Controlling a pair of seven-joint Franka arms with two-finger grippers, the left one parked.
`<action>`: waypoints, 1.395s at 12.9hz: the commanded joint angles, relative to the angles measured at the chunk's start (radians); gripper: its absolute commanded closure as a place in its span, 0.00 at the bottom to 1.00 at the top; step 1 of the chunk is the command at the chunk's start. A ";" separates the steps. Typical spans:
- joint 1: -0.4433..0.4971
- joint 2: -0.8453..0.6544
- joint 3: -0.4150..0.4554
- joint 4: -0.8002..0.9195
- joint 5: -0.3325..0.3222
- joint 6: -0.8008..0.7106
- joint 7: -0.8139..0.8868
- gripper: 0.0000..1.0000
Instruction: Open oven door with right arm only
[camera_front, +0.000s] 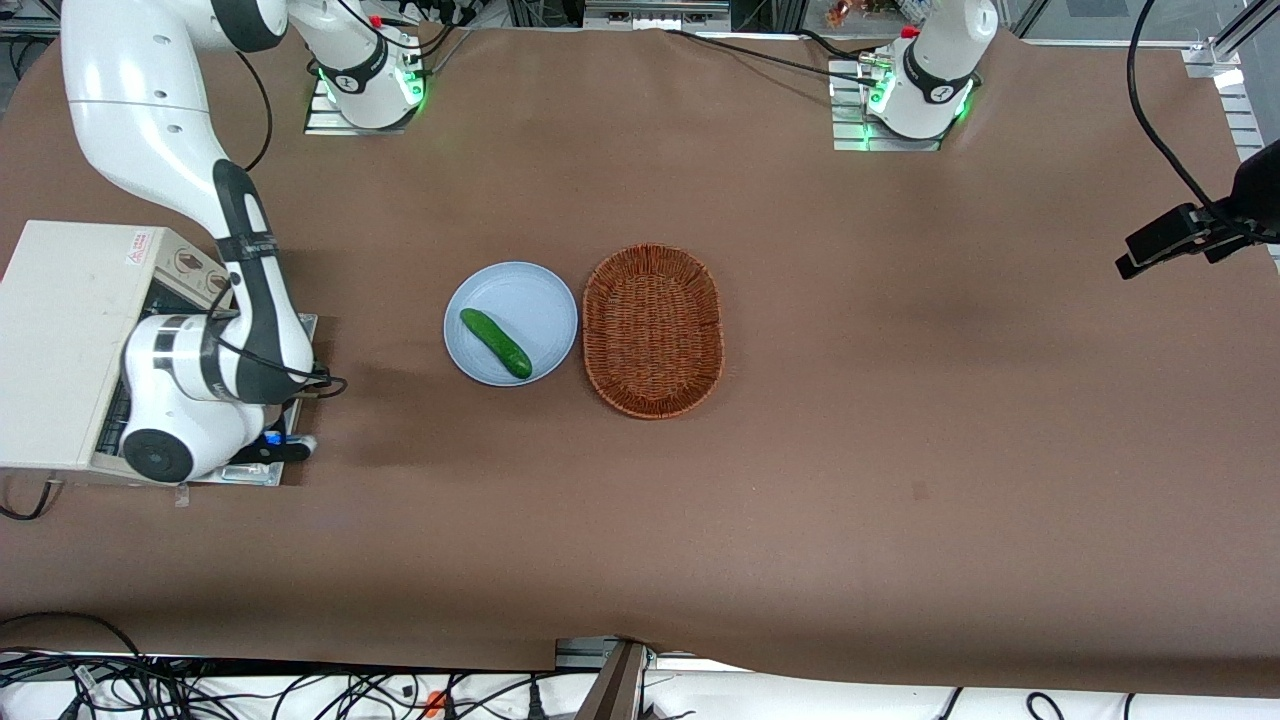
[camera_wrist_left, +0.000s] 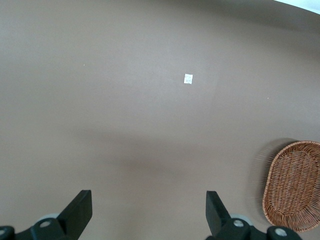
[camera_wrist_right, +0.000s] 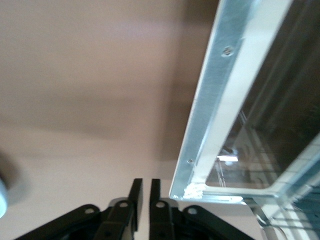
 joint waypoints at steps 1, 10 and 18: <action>-0.001 -0.073 -0.006 0.014 0.022 -0.027 0.001 0.07; -0.009 -0.341 -0.024 0.040 0.019 -0.123 -0.078 0.00; -0.015 -0.530 -0.056 0.036 0.014 -0.193 -0.076 0.00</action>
